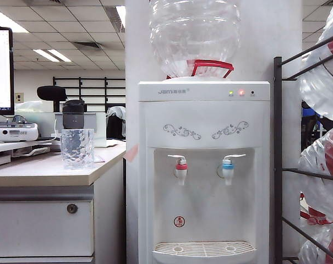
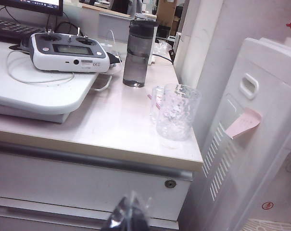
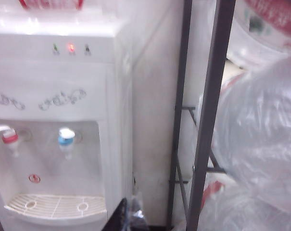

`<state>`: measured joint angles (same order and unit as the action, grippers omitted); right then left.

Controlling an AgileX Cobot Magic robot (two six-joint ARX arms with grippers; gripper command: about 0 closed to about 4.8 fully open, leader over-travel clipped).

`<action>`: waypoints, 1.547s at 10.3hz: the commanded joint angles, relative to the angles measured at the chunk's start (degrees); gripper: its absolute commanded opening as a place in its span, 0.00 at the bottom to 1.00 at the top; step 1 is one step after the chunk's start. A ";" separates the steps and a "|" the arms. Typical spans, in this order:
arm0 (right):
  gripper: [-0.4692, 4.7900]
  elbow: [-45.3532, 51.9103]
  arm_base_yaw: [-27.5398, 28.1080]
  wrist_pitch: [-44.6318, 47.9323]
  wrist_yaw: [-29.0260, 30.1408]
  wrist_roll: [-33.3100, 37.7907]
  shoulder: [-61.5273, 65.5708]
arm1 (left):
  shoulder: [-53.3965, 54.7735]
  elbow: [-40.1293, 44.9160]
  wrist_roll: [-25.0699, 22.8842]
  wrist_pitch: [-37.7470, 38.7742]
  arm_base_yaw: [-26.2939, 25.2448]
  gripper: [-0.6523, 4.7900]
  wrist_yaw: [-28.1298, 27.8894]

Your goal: Pick up the plastic mug from the left desk, go to the cold water outlet of the water dispenser, press the vertical switch to get some water, then put the mug back on the desk.

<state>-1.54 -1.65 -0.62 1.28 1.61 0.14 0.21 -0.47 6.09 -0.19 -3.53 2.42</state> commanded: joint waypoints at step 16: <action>0.08 -53.16 -13.51 -7.28 19.26 4.11 45.83 | 85.37 -42.23 -3.08 -34.25 -0.15 0.11 9.01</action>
<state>-54.48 -14.63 -8.73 20.51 5.91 45.78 83.50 -41.08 3.27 -33.71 -3.73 11.09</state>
